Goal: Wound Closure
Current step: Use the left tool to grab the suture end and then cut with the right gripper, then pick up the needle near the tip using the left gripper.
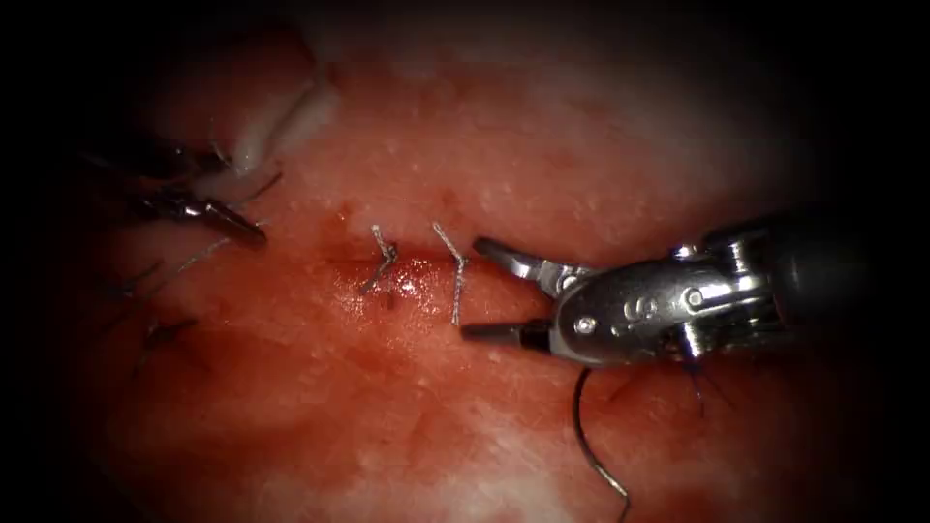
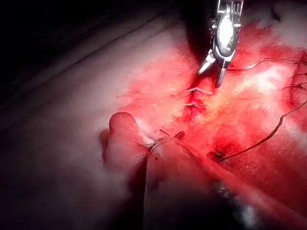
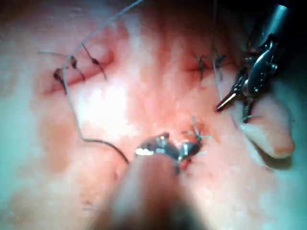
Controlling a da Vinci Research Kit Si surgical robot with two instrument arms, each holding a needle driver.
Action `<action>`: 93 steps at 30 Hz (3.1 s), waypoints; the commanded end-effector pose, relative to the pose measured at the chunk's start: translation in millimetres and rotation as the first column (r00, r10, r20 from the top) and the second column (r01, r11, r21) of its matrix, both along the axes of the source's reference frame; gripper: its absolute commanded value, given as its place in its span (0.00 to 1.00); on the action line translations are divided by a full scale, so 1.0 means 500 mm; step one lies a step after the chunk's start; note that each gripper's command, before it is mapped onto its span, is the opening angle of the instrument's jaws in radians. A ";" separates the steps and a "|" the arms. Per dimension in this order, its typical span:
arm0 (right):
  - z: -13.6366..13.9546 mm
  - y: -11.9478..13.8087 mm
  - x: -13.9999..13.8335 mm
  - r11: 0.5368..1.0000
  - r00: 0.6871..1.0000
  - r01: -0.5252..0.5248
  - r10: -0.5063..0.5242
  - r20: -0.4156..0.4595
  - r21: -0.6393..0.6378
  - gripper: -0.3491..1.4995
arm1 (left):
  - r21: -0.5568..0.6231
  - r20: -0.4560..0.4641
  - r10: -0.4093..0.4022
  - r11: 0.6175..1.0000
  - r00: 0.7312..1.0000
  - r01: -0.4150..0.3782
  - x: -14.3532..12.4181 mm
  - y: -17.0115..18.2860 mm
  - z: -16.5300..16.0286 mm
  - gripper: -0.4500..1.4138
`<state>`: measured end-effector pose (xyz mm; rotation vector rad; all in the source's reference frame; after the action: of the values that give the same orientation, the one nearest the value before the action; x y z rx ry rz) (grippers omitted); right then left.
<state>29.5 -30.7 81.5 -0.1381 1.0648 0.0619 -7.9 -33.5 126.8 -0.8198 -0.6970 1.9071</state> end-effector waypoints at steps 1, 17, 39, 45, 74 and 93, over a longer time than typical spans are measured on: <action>0.0010 -0.0009 0.0012 1.000 1.000 0.001 -0.001 -0.001 -0.001 0.90 | -0.002 0.053 -0.038 0.999 0.998 0.038 -0.0014 0.0003 0.0009 0.57; 0.0017 -0.0014 0.0015 1.000 1.000 -0.003 0.003 -0.001 0.000 0.90 | 0.081 0.379 -0.405 0.910 0.832 0.406 0.0029 0.0095 -0.0015 0.79; -0.0086 0.0108 -0.0191 0.989 0.990 -0.142 0.141 0.028 0.042 0.89 | -0.366 0.363 0.165 0.930 0.917 -0.023 -0.0229 -0.0063 -0.0228 0.60; -0.0102 0.0109 -0.0226 0.985 0.986 -0.165 0.163 0.044 0.050 0.84 | -0.556 0.295 0.434 0.803 0.851 -0.217 -0.0349 -0.0128 -0.0251 0.60; -0.0075 0.0083 -0.0185 0.988 0.989 -0.148 0.147 0.036 0.049 0.84 | -0.720 0.060 0.952 0.250 0.301 -0.648 -0.0487 -0.0170 -0.0056 0.58; -0.0071 0.0084 -0.0188 0.987 0.988 -0.153 0.152 0.029 0.045 0.84 | -0.739 0.047 0.971 0.192 0.235 -0.645 -0.0540 -0.0169 0.0013 0.53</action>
<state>19.4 -26.1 77.5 -0.1776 1.0234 0.2233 -34.3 -41.6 126.9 -1.6499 -1.0572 3.1378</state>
